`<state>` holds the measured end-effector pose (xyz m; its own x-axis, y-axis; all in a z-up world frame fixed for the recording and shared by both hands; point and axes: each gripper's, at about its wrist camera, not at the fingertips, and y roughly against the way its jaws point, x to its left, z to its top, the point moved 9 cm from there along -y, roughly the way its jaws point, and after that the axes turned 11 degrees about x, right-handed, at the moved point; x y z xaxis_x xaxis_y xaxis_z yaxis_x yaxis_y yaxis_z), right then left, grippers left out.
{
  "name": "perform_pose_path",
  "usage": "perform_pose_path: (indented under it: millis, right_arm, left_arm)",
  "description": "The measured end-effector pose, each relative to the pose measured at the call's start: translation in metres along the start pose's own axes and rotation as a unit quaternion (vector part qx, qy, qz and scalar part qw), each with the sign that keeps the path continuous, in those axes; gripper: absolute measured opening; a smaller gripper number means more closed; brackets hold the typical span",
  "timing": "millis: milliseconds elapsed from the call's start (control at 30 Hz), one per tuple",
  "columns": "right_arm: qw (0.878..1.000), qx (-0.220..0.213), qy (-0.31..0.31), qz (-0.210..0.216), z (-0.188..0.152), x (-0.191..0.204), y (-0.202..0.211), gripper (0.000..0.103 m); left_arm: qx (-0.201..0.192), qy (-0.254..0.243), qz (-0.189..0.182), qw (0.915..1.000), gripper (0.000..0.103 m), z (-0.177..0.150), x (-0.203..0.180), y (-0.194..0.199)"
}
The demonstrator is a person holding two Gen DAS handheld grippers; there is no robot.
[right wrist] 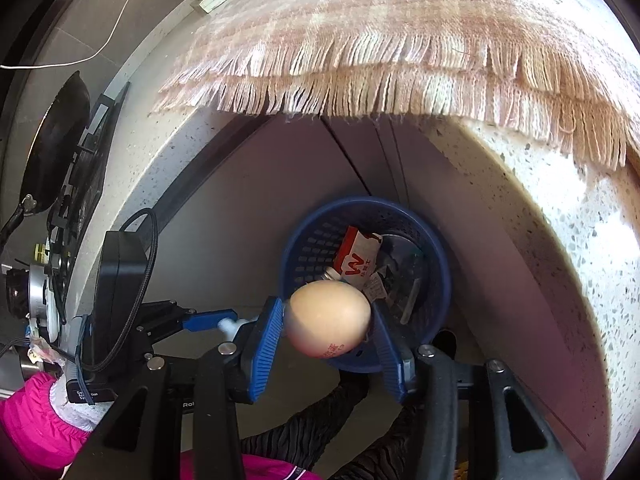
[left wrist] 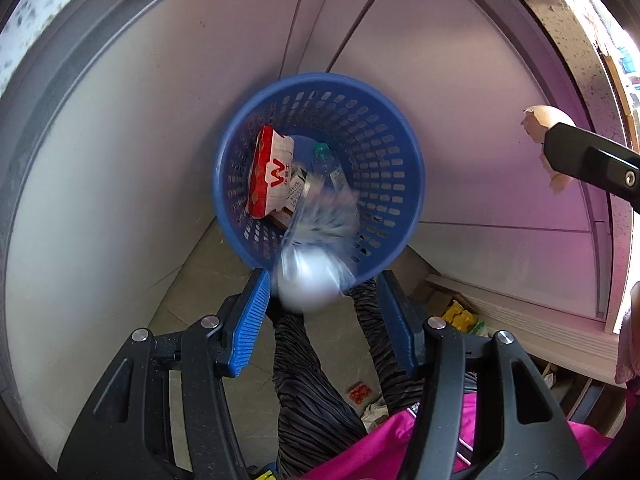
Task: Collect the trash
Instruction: 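Open the left tool to drop the toothpaste tube while the right tool releases the egg into the basket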
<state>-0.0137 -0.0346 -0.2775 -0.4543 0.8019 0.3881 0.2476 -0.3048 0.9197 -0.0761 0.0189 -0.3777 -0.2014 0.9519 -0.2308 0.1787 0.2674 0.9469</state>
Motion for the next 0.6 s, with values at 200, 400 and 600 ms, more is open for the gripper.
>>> perform_pose_path:
  millis: [200,400,600]
  right_arm:
    - [1.0,-0.002,0.004,-0.001,0.006,-0.001,0.005,0.054]
    - [1.0,-0.009,0.005,0.004,0.008,0.0,0.012,0.061]
    - [1.0,-0.009,0.006,0.011,0.008,0.0,0.018,0.061]
  left_arm:
    - [-0.002,-0.004,0.009,0.9999,0.057,0.003,0.001,0.001]
    - [-0.004,-0.005,0.01,0.9999,0.057,0.007,0.001,0.005]
    - [-0.011,-0.006,0.012,0.9998,0.057,0.008,0.001,0.014]
